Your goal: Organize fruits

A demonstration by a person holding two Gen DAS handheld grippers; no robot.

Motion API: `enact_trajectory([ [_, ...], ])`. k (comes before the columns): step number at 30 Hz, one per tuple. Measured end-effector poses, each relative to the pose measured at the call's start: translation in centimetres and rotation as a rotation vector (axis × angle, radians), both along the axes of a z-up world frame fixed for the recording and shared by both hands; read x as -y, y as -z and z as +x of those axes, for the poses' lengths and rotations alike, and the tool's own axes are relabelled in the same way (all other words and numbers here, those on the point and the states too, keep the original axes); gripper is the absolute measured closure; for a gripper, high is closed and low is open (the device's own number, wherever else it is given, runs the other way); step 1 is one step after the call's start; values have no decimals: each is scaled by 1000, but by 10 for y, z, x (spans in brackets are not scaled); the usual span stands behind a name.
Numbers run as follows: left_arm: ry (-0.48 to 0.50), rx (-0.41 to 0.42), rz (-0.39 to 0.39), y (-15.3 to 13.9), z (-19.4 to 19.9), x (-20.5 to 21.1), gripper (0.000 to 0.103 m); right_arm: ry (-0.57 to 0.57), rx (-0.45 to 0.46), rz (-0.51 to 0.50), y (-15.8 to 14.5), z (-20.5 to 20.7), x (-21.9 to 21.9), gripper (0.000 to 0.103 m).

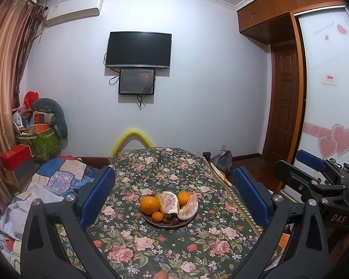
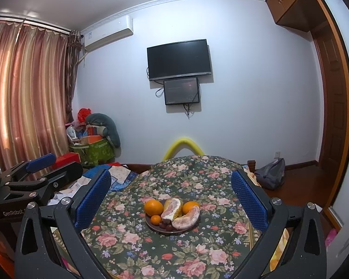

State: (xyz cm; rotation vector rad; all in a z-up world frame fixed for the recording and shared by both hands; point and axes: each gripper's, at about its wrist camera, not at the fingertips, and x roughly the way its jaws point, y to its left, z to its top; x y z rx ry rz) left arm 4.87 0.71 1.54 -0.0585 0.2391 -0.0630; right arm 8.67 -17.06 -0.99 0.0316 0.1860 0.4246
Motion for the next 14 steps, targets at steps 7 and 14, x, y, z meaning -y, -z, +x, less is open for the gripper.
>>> enact_trajectory([
  [7, -3, 1, 12, 0, 0, 2, 0, 5, -3, -6, 0, 1, 0, 0],
  [14, 1, 0, 11, 1, 2, 3, 0, 8, -6, -12, -1, 1, 0, 0],
])
